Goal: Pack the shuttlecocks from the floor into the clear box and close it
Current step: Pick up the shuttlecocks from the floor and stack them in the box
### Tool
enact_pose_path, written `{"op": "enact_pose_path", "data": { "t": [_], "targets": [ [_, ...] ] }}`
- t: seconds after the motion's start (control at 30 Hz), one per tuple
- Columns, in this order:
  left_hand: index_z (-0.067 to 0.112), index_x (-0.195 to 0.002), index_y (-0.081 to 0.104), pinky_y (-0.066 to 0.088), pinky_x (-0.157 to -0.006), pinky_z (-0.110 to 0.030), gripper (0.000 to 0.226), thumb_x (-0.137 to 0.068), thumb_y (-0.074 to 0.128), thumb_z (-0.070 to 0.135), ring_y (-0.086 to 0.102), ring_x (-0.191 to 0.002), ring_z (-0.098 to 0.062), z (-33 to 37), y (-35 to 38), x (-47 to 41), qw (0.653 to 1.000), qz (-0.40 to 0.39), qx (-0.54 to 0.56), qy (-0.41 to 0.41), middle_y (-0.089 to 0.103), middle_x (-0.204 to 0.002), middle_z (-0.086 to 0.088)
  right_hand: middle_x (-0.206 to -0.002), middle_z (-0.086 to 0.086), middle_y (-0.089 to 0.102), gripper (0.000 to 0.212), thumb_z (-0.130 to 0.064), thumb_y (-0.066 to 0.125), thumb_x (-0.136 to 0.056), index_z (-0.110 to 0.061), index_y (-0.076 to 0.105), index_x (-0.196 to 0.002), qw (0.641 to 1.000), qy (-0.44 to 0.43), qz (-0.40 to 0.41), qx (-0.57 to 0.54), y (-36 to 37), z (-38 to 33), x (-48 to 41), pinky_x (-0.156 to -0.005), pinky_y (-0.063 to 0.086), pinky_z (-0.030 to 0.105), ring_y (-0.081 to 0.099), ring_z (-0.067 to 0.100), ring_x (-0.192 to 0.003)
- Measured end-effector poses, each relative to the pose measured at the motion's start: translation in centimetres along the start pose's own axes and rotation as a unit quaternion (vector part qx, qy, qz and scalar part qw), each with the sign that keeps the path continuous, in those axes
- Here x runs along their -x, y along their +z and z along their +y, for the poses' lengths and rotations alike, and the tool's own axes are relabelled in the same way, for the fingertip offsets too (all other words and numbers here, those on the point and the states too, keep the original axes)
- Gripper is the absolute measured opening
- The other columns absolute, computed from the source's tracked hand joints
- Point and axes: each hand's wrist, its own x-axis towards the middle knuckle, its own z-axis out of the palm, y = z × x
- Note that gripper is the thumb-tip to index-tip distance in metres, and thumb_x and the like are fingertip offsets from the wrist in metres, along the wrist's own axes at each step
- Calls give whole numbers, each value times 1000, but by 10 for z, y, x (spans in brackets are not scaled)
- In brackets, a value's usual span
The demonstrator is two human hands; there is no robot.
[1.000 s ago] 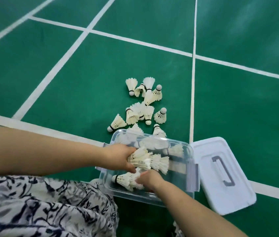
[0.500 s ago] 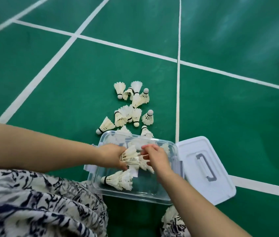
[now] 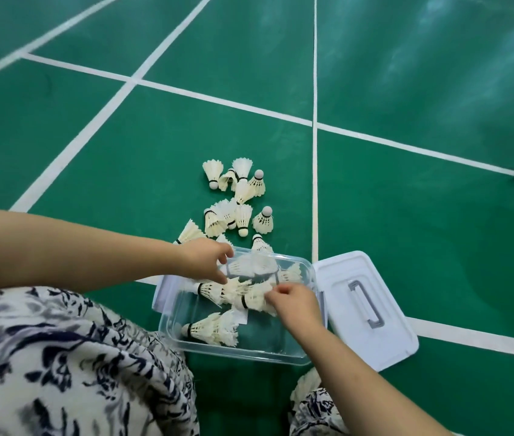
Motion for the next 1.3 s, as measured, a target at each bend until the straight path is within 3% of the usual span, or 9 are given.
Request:
{"op": "enact_pose_path", "data": {
  "t": [0.2, 0.3, 0.4, 0.5, 0.63, 0.8, 0.97, 1.13, 1.3],
  "targets": [
    [15, -118, 57, 47, -89, -27, 36, -85, 63, 24, 61, -101, -19, -4, -4, -1, 999, 33, 39, 15, 64, -119, -1, -65, 1, 59, 24, -13, 54, -74, -14, 50, -51, 985, 47, -48, 162, 9, 25, -9, -48, 31, 22, 55, 24, -68],
    [16, -111, 61, 47, -86, -27, 26, -86, 62, 23, 58, -88, -14, -9, -1, 1, 998, 32, 52, 20, 68, -109, -1, -77, 2, 69, 15, -15, 56, -75, -10, 67, -65, 980, 56, -91, 167, 21, 24, -16, -54, 40, 21, 60, 20, -72],
    [16, -109, 63, 47, -83, -26, 24, -87, 60, 24, 55, -85, -12, -15, 1, 0, 998, 37, 44, 22, 67, -107, -2, -66, 0, 62, 17, -14, 57, -74, -12, 60, -57, 976, 77, -133, 154, 38, 25, -25, -60, 48, 23, 58, 18, -66],
    [15, -109, 63, 44, -78, -24, 24, -87, 59, 24, 53, -84, -12, -16, 1, 0, 998, 46, 46, 27, 67, -105, -2, -75, 6, 68, 12, -14, 57, -72, -10, 68, -72, 969, 99, -169, 147, 49, 26, -30, -76, 55, 29, 59, 20, -69],
    [15, -108, 63, 49, -86, -31, 23, -87, 59, 23, 58, -89, -16, -20, 3, -2, 997, 41, 55, 26, 68, -105, -3, -74, 7, 64, 11, -15, 55, -76, -10, 64, -72, 958, 105, -210, 164, 65, 31, -33, -69, 53, 29, 56, 22, -66],
    [14, -106, 64, 39, -74, -19, 21, -87, 59, 21, 52, -81, -9, -24, 9, -5, 997, 35, 60, 35, 68, -103, -2, -75, 6, 67, 21, -22, 62, -82, -3, 72, -85, 950, 108, -237, 173, 66, 34, -37, -79, 58, 33, 59, 18, -63],
    [15, -105, 64, 40, -73, -20, 20, -88, 57, 23, 53, -81, -11, -24, 2, -6, 996, 53, 64, 31, 69, -102, -3, -64, -1, 64, 37, -46, 61, -85, -16, 59, -63, 967, 64, -178, 169, 29, 4, -43, -70, 53, 28, 60, 15, -62],
    [17, -106, 64, 41, -72, -23, 22, -91, 49, 23, 55, -82, -15, -27, -22, -1, 993, 107, -18, 48, 68, -102, -1, -61, -2, 66, 29, -28, 55, -85, -18, 67, -61, 992, -9, -94, 83, -8, -37, -53, -72, 55, 32, 60, 16, -63],
    [19, -112, 57, 45, -79, -29, 24, -93, 46, 28, 59, -94, -21, -56, -55, -8, 979, 162, -121, 40, 66, -106, -1, -87, 6, 73, 19, -22, 52, -87, -17, 69, -80, 992, -73, -61, 88, -22, -70, -78, -77, 54, 35, 68, 21, -82]
  ]
}}
